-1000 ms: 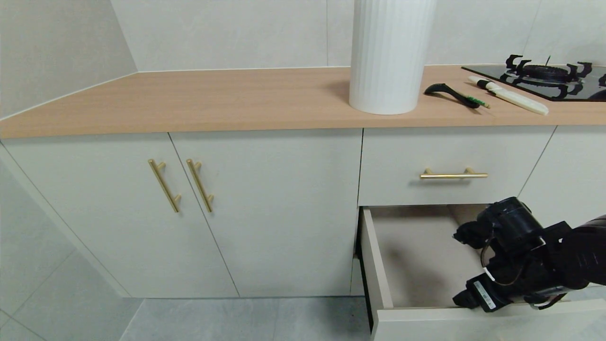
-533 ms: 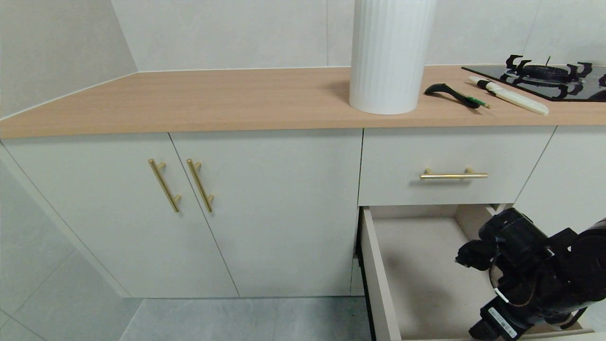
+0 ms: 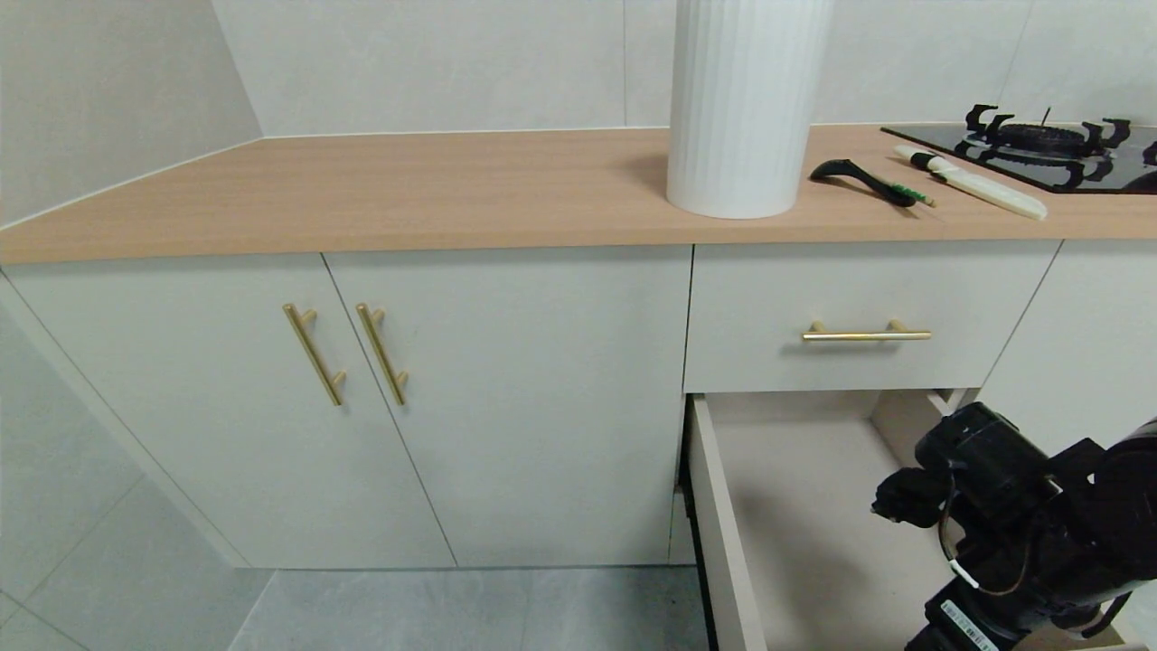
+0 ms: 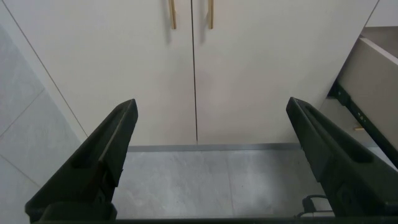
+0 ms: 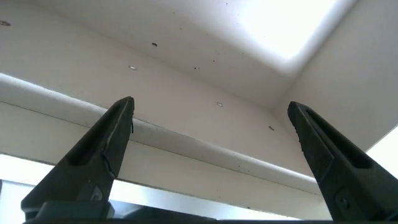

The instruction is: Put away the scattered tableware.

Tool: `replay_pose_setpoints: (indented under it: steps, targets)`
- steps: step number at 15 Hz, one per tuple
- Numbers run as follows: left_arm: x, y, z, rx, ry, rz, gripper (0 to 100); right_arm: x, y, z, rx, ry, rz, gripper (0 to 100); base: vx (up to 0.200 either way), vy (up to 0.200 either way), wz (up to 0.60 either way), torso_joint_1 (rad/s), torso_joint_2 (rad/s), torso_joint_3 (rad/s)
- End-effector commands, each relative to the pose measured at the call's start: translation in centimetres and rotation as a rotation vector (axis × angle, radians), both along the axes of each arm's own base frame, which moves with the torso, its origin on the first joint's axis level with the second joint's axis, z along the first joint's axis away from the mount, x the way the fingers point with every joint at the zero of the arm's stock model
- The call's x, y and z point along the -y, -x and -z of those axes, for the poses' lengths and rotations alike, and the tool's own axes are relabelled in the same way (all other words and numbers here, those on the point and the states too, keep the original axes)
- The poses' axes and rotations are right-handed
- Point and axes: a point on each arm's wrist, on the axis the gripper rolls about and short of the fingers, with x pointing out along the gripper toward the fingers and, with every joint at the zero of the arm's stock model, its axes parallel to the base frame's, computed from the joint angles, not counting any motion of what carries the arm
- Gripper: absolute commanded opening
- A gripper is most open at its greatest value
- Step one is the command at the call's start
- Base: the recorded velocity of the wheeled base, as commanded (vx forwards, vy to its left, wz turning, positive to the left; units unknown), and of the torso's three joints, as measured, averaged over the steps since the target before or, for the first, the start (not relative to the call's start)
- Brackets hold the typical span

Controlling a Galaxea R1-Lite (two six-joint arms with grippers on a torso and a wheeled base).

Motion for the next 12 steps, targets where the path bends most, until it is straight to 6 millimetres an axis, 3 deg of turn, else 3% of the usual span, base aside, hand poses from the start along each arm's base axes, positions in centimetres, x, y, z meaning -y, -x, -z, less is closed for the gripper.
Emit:
replay_pose_setpoints:
  steps: [1,5,6,12]
  targets:
    - [0.0,0.0,0.0,-0.001,0.0,0.001,100,0.0,-0.1,-0.3,0.012,-0.005,0.001,100,0.0,0.0,0.0,0.0,0.0,0.0]
    - [0.0,0.0,0.0,-0.001,0.0,-0.001,100,-0.1,-1.4,-2.8,0.186,-0.119,0.095,100,0.0,0.0,0.0,0.0,0.0,0.0]
    - [0.0,0.0,0.0,-0.001,0.0,0.001,100,-0.2,-2.0,-3.8,0.302,-0.189,0.146,100,0.0,0.0,0.0,0.0,0.0,0.0]
    - [0.0,0.0,0.0,-0.001,0.0,0.001,100,0.0,-2.6,-5.5,0.487,-0.292,0.188,100,0.0,0.0,0.0,0.0,0.0,0.0]
